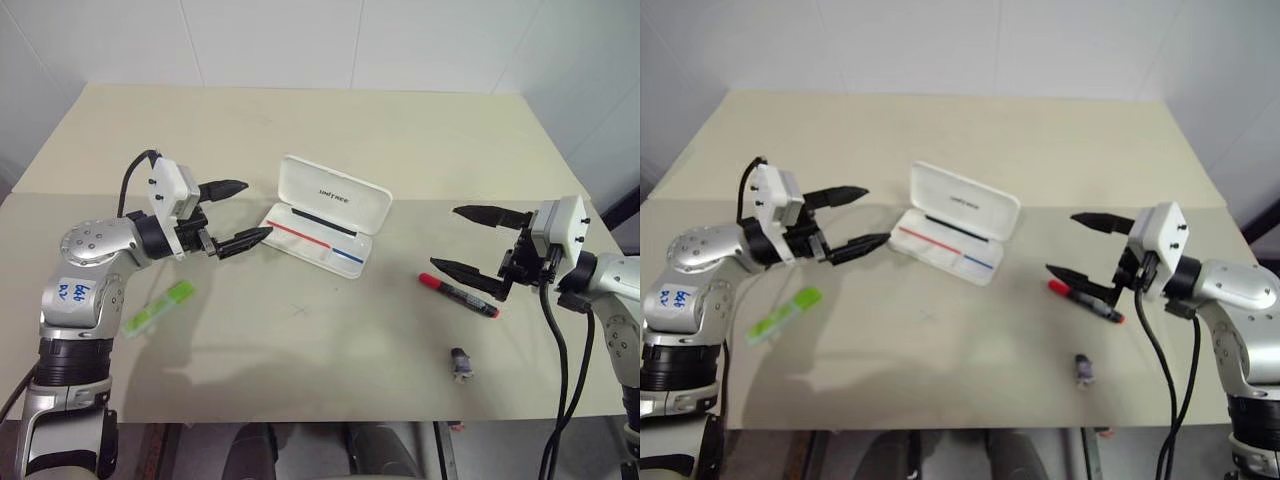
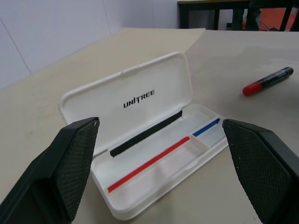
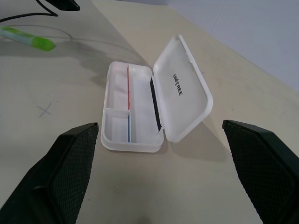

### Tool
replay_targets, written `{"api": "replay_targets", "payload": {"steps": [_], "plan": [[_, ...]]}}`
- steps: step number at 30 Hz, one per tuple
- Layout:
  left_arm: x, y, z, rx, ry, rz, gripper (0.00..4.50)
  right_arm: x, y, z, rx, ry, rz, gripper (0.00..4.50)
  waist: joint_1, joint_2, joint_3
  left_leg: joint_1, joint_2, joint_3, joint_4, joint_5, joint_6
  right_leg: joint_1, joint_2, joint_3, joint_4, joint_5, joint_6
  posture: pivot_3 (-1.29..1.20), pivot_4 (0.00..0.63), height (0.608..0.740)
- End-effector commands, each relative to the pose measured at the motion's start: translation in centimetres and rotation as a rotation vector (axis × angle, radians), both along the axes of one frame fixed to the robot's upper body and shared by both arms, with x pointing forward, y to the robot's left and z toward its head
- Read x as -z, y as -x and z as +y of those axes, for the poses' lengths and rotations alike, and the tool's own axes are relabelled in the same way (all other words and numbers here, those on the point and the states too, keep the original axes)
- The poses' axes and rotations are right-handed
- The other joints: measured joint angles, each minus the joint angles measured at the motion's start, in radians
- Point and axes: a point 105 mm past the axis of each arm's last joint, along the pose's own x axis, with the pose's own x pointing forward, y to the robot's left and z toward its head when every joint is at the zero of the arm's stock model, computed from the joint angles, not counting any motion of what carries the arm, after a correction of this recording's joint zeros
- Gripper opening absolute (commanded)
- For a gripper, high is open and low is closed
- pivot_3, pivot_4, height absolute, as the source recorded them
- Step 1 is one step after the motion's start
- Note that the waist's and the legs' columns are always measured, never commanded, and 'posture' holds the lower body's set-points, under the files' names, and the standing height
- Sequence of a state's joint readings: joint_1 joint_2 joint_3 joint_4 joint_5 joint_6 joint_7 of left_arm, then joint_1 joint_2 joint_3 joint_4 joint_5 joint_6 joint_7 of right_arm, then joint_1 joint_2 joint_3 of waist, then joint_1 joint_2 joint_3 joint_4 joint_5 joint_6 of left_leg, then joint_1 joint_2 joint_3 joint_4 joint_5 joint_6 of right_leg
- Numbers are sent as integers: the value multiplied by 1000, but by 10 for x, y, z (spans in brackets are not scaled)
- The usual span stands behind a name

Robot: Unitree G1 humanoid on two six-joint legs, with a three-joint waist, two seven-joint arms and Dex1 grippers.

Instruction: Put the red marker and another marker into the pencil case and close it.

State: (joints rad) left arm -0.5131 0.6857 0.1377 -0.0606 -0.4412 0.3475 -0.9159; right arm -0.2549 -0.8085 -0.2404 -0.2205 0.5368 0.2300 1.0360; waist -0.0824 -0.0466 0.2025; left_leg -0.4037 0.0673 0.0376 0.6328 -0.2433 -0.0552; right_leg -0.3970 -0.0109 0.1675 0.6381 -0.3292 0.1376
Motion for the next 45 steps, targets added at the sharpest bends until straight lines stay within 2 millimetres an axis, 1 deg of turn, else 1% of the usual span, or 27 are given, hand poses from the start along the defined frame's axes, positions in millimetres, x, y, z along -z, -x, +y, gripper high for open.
{"api": "replay_targets", "payload": {"steps": [1,4,6,9,11,14,18,21,24,27,28,32,36,39,45], "plan": [[-8,4,6,-2,-26,-36,4479,-11,0,-1,-10,1,-36,4500,0,0,0,0,0,0,0,0,0,0,0,0,0,0,0,0,150,740],[-9,6,8,14,-45,-32,4479,-9,-3,-1,-5,-2,-20,4500,-1,0,0,0,0,0,0,0,0,0,0,0,0,0,0,0,150,740],[-11,5,8,16,-54,-35,4479,-15,-4,1,-9,-6,28,4500,0,0,0,0,0,0,0,0,0,0,0,0,0,0,0,0,150,740],[-13,5,12,20,-74,-43,4479,-18,-6,13,-35,64,99,4500,-2,1,0,0,0,0,1,0,0,0,0,0,1,0,0,0,150,740],[-14,6,22,-4,-88,-42,4479,-20,-7,25,-58,104,118,4500,-4,1,0,0,1,0,0,0,0,-1,0,0,2,0,-1,0,150,740],[-15,8,35,-41,-113,-43,4479,-14,-12,39,-59,177,163,4500,-5,1,0,0,1,0,-1,0,0,-3,0,0,3,-1,-2,0,150,740],[-11,11,54,-99,-133,-34,4479,-4,-23,59,-63,200,188,4500,-4,1,0,-2,1,2,-2,0,0,-7,0,0,4,-2,-3,0,150,740],[-9,14,62,-130,-138,-31,4500,9,-28,72,-72,238,188,3894,-3,0,0,-5,1,3,-2,0,0,-11,0,0,7,-2,-3,0,150,740],[-6,16,66,-152,-135,-31,4500,17,-27,82,-108,262,194,2811,0,0,0,-6,1,3,-1,0,0,-13,0,0,8,-2,-4,0,150,740],[-4,19,67,-158,-132,-26,4500,18,-29,94,-134,266,195,1758,-1,0,0,-6,1,3,-1,0,0,-13,0,0,8,-2,-4,0,150,740],[-3,20,67,-160,-134,-24,4500,18,-30,98,-140,271,195,1699,-2,0,0,-6,1,3,-1,0,0,-13,0,0,8,-2,-4,0,150,740],[0,22,74,-182,-158,-23,4500,20,-33,111,-171,305,208,1699,-7,0,0,-5,2,3,-1,0,0,-13,0,0,10,-2,-4,0,150,740],[0,26,78,-181,-183,-12,4500,25,-39,121,-174,345,229,1699,-7,0,0,-5,2,3,-1,0,0,-14,0,0,10,-3,-5,0,150,740],[-1,29,85,-193,-195,-4,4500,33,-42,129,-184,376,247,1699,-7,0,0,-5,2,4,-1,0,0,-14,0,0,10,-3,-5,0,150,740],[-1,35,88,-203,-200,2,4500,46,-52,132,-175,426,274,1699,-7,0,0,-5,2,4,-2,0,0,-15,0,0,10,-3,-5,0,150,740]]}}
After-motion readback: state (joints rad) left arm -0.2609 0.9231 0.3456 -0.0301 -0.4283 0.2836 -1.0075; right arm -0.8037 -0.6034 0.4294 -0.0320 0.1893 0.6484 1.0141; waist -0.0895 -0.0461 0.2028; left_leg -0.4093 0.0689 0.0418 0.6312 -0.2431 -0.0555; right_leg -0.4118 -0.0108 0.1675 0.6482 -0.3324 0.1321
